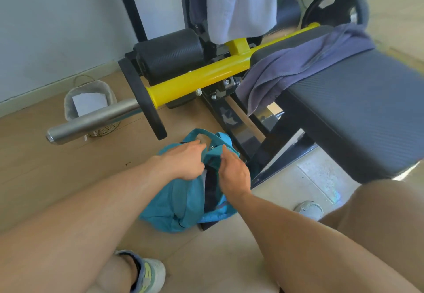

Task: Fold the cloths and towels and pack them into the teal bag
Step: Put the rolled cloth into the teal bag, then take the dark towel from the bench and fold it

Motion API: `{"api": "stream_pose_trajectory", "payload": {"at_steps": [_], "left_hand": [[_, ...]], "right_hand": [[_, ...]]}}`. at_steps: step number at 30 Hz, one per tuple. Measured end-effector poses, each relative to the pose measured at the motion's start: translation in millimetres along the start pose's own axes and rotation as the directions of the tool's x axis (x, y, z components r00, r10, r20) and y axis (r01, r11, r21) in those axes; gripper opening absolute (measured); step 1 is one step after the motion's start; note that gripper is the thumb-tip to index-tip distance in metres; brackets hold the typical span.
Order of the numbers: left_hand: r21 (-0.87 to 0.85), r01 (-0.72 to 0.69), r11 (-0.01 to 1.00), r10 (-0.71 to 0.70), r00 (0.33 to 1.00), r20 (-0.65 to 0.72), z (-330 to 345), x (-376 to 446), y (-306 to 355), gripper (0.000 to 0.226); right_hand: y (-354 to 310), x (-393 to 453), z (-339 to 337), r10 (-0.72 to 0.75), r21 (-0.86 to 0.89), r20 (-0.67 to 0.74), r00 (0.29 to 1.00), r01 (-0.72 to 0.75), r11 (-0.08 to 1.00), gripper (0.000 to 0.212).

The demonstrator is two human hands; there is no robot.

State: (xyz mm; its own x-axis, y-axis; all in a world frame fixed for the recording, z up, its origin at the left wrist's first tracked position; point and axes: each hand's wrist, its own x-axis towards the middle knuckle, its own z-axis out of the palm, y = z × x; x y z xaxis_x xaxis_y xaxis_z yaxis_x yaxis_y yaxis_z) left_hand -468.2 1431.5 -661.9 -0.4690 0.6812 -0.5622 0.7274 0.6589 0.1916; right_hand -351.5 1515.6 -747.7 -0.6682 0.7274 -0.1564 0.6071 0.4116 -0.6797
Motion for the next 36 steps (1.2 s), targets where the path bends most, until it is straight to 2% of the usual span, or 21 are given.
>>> {"api": "stream_pose_trajectory", "payload": {"at_steps": [2, 4, 6, 8, 11, 13, 14, 16, 18, 19, 20, 21, 24, 28, 31, 34, 36], "left_hand": [[-0.04, -0.001, 0.999, -0.001, 0.999, -0.051, -5.7, -6.3, 11.8, 0.054], [-0.079, 0.003, 0.997, -0.011, 0.995, -0.099, -13.0, -12.5, 21.5, 0.053], [-0.125, 0.037, 0.992, -0.054, 0.989, -0.136, -19.4, -19.4, 28.2, 0.057], [-0.185, 0.053, 0.981, -0.084, 0.983, -0.163, -21.9, -23.4, 29.5, 0.065], [-0.249, 0.022, 0.968, -0.071, 0.979, -0.191, -23.6, -30.1, 28.2, 0.077], [-0.292, -0.027, 0.956, -0.046, 0.969, -0.241, -26.2, -34.8, 27.9, 0.078], [-0.319, -0.066, 0.946, -0.026, 0.96, -0.278, -27.5, -36.7, 28.0, 0.078], [-0.35, -0.146, 0.925, 0.019, 0.939, -0.343, -29.2, -38.5, 27.8, 0.075], [-0.365, -0.201, 0.909, 0.05, 0.922, -0.384, -29.6, -38.2, 26.9, 0.072], [-0.378, -0.221, 0.899, 0.057, 0.915, -0.4, -29.7, -37.8, 26.7, 0.072], [-0.393, -0.239, 0.888, 0.06, 0.907, -0.416, -30.0, -37.1, 26.7, 0.071], [-0.406, -0.252, 0.878, 0.059, 0.9, -0.432, -30.8, -36.5, 27.1, 0.071], [-0.439, -0.276, 0.855, 0.041, 0.88, -0.473, -35.0, -35.5, 28.0, 0.071], [-0.493, -0.303, 0.816, 0.017, 0.864, -0.503, -39.2, -38.6, 25.4, 0.07], [-0.538, -0.365, 0.76, -0.003, 0.825, -0.565, -48.0, -46.0, 25.2, 0.072], [-0.525, -0.413, 0.744, -0.033, 0.762, -0.647, -57.8, -56.1, 26.6, 0.074], [-0.502, -0.423, 0.754, -0.062, 0.716, -0.695, -59.8, -61.7, 25.8, 0.065]], "right_hand": [[-13.7, 2.3, -25.2, -0.115, -0.043, -0.01, 0.993, 0.115, 0.992, 0.039], [-26.9, 10.1, -45.8, -0.276, -0.13, 0.039, 0.96, 0.279, 0.951, 0.046], [-42.6, 19.7, -66.3, -0.465, -0.204, 0.027, 0.885, 0.46, 0.864, 0.046], [-59.1, 32.9, -87.0, -0.632, -0.277, -0.031, 0.774, 0.601, 0.75, 0.044], [-91.7, 52.8, -124.9, -0.758, -0.39, -0.136, 0.638, 0.669, 0.633, 0.035], [-108.3, 62.0, -151.7, -0.774, -0.484, -0.213, 0.597, 0.623, 0.614, 0.032], [-111.2, 65.5, -162.5, -0.749, -0.554, -0.245, 0.616, 0.545, 0.629, 0.032], [-107.2, 70.5, -177.9, -0.614, -0.654, -0.255, 0.747, 0.335, 0.678, 0.039], [-99.0, 73.1, -188.3, -0.393, -0.673, -0.165, 0.905, 0.188, 0.715, 0.059], [-97.1, 74.1, -192.4, -0.299, -0.67, -0.089, 0.95, 0.165, 0.724, 0.07], [-97.2, 74.4, -197.0, -0.254, -0.663, -0.026, 0.967, 0.174, 0.728, 0.077], [-98.4, 74.8, -201.1, -0.257, -0.653, 0.003, 0.966, 0.197, 0.732, 0.076], [-103.7, 76.5, -210.0, -0.307, -0.613, -0.032, 0.951, 0.224, 0.758, 0.055], [-104.8, 75.2, -214.2, -0.362, -0.521, -0.093, 0.927, 0.265, 0.812, 0.016], [-110.8, 66.8, -210.9, -0.421, -0.395, -0.075, 0.904, 0.361, 0.845, 0.009], [-123.3, 49.6, -201.7, -0.463, -0.218, 0.055, 0.885, 0.463, 0.859, 0.011], [-129.2, 37.9, -195.1, -0.533, -0.133, 0.151, 0.833, 0.551, 0.824, 0.018]]}}
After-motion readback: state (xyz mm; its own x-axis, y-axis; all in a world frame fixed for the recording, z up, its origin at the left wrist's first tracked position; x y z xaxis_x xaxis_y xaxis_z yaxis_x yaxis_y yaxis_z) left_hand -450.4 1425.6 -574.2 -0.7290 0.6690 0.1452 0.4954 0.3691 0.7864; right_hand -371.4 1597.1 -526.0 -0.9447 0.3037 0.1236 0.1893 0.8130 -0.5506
